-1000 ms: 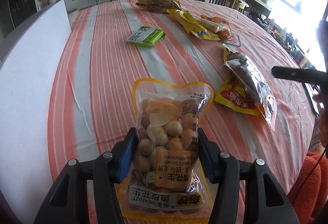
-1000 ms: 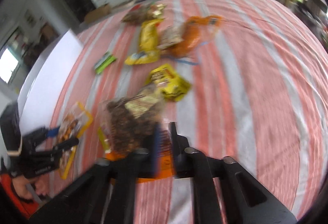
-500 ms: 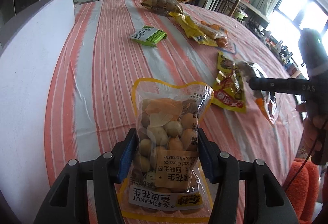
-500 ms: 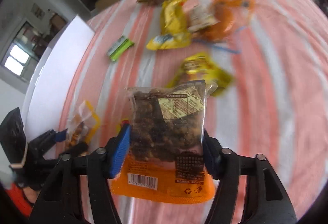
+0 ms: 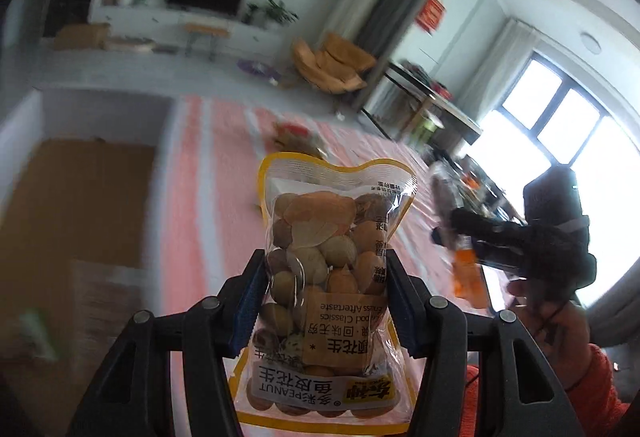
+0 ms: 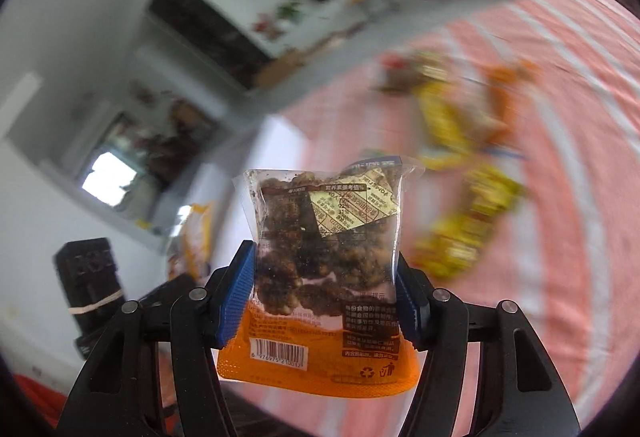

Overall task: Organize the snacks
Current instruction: 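Carry both held bags over the white box and open both grippers, then return both tools above the remaining snacks on the table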

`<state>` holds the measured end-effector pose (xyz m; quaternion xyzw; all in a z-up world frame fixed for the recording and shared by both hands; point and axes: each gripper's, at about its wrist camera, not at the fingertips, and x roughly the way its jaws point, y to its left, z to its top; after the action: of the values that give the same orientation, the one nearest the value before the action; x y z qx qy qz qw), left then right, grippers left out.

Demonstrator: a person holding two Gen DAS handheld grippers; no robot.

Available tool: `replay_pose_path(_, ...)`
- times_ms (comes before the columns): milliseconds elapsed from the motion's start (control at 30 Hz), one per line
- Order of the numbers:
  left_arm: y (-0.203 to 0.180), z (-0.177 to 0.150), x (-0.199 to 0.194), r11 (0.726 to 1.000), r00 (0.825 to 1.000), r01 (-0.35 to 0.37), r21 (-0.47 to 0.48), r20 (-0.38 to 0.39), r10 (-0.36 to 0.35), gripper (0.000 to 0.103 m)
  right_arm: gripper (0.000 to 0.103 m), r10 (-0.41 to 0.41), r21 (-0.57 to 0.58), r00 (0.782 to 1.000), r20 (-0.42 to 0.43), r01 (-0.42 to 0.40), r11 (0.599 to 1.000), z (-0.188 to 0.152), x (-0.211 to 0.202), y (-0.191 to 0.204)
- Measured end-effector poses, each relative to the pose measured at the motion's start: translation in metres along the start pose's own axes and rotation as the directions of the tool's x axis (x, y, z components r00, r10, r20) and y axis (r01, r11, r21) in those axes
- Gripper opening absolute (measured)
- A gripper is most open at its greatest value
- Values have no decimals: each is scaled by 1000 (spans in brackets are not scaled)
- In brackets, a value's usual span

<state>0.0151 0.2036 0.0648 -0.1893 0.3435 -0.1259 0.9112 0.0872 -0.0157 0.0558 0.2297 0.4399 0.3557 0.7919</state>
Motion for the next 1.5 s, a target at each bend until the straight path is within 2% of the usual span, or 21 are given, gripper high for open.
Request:
replay_pose_path(67, 28, 6, -33, 995, 994, -101, -20, 44, 101, 56, 66, 82, -50, 997, -2, -82, 995, 7, 14, 44)
replay_pose_path(133, 64, 4, -62, 974, 972, -217, -61, 73, 221, 60, 67, 171, -91, 985, -31, -173, 981, 15, 39, 90)
replay_pose_path(200, 99, -2, -78, 936, 939, -328, -125, 62, 338, 71, 73, 226, -117, 972, -62, -232, 966, 15, 70, 127)
replay_pose_path(233, 113, -6, -83, 917, 924, -370, -147, 47, 381, 83, 78, 229, -130, 971, -71, -237, 963, 14, 85, 141)
replay_pose_path(267, 130, -12, -85, 890, 901, -422, -173, 24, 432, 89, 88, 209, -152, 974, -91, -221, 963, 10, 107, 157)
replay_pose_path(300, 145, -17, -87, 858, 877, -473, -201, -10, 481, 90, 89, 165, -182, 978, -130, -188, 965, 5, 132, 169)
replay_pose_path(367, 164, -27, -87, 819, 848, -526, -230, -63, 526, 90, 89, 65, -227, 977, -201, -111, 967, -9, 169, 178)
replay_pose_path(500, 150, -33, -86, 813, 829, -552, -183, -23, 558, 90, 89, -27, -264, 990, -135, -9, 965, -33, 172, 148)
replay_pose_path(533, 145, -31, -83, 819, 831, -551, -160, -13, 556, 90, 89, -74, -276, 991, -112, 41, 960, -34, 166, 131)
replay_pose_path(600, 125, -25, -67, 849, 855, -514, -120, 1, 518, 90, 89, -179, -281, 982, -51, 158, 947, -40, 149, 99)
replay_pose_path(667, 96, -17, -50, 903, 905, -421, -91, 27, 425, 90, 89, -323, -276, 946, 38, 320, 906, -42, 126, 53)
replay_pose_path(767, 39, -16, -26, 965, 965, -261, -22, 37, 261, 91, 89, -543, -219, 829, 134, 559, 799, -49, 91, -21)
replay_pose_path(833, 1, -17, -1, 986, 987, -161, 38, 8, 161, 99, 89, -679, -170, 719, 152, 695, 698, -51, 73, -65)
replay_pose_path(900, -34, -20, 30, 991, 994, -98, 94, -28, 101, 103, 89, -767, -111, 627, 140, 779, 617, -52, 58, -109)
replay_pose_path(967, -62, -31, 68, 989, 993, -53, 135, -94, 66, 103, 89, -798, -52, 588, 133, 808, 587, -48, 43, -136)
replay_pose_path(1033, -75, -41, 105, 986, 989, -45, 161, -131, 66, 103, 89, -811, 7, 571, 130, 817, 576, -56, 22, -151)
replay_pose_path(1167, -68, -62, 172, 973, 965, -123, 196, -205, 164, 102, 89, -815, 59, 568, 119, 815, 577, -60, 10, -165)
replay_pose_path(1233, -55, -68, 187, 967, 953, -172, 188, -216, 211, 102, 89, -822, 66, 561, 96, 821, 568, -59, 11, -173)
replay_pose_path(1267, -45, -72, 190, 963, 947, -201, 182, -216, 239, 102, 88, -822, 68, 561, 95, 820, 568, -65, 6, -158)
replay_pose_path(1367, -26, -74, 202, 943, 930, -272, 192, -200, 309, 102, 88, -812, 79, 576, 90, 809, 583, -64, 8, -164)
replay_pose_path(1500, -17, -78, 211, 925, 920, -307, 222, -181, 348, 101, 89, -810, 85, 579, 88, 806, 586, -70, 5, -162)
